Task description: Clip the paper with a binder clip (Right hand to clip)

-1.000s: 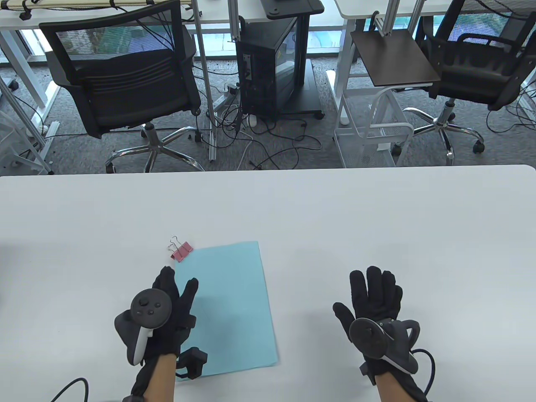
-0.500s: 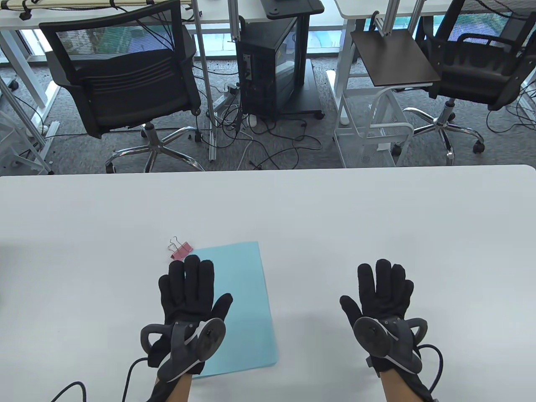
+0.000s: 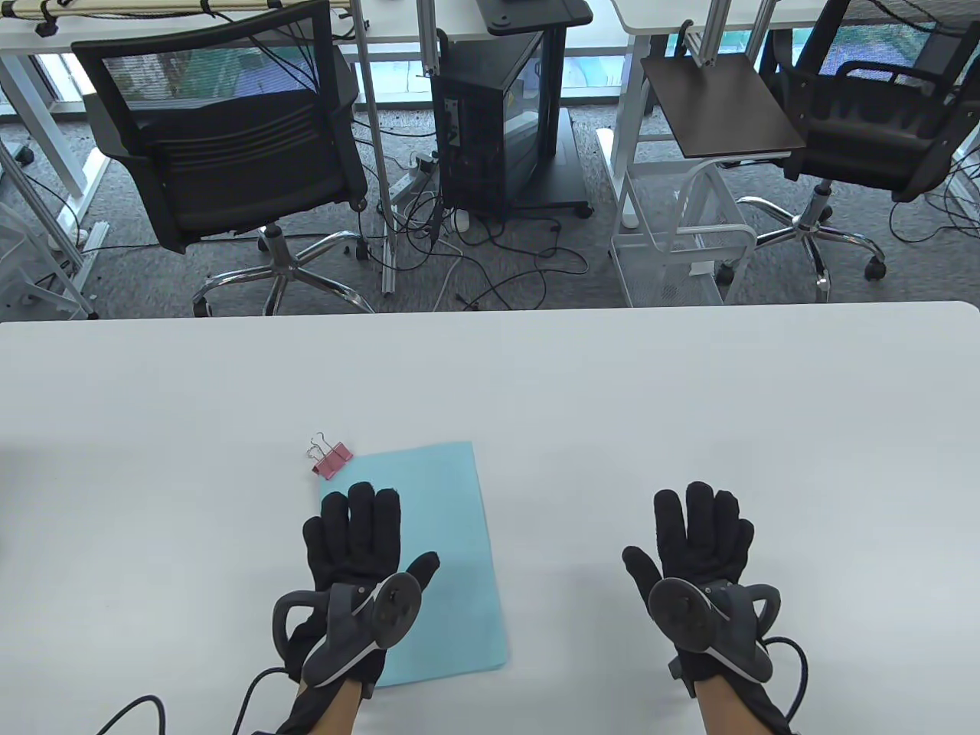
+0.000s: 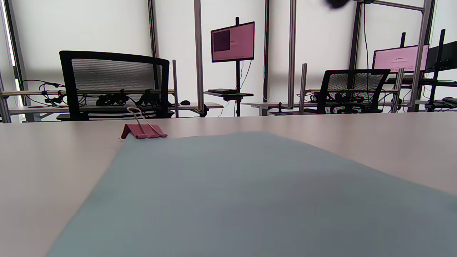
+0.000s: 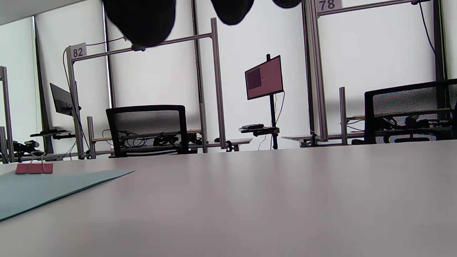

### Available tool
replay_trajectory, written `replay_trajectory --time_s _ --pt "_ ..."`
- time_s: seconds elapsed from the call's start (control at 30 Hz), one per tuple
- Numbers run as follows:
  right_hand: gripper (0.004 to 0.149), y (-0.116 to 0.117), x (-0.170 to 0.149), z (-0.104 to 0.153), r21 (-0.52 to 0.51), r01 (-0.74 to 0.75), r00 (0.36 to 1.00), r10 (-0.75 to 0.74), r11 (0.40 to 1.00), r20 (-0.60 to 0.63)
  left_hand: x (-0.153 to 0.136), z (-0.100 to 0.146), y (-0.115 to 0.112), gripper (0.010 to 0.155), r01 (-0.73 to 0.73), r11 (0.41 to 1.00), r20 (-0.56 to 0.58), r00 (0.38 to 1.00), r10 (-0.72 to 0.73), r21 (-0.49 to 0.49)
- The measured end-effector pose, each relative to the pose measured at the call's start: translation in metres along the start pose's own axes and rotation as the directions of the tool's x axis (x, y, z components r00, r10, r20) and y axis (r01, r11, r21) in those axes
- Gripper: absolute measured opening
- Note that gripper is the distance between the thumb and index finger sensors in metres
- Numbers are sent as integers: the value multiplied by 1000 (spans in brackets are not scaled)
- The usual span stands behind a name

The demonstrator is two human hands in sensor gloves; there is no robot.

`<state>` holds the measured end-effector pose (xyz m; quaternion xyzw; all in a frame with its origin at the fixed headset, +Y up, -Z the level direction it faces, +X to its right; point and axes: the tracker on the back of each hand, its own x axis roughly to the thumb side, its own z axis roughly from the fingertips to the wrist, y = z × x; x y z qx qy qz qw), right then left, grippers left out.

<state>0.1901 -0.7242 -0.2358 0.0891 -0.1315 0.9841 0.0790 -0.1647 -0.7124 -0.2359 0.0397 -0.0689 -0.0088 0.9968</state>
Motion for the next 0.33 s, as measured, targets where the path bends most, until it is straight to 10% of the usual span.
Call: replay_trajectory --time_s 0.33 --pt "80 0 0 1 26 3 1000 -2 1000 -8 0 -1 0 83 -11 1000 0 1000 11 -15"
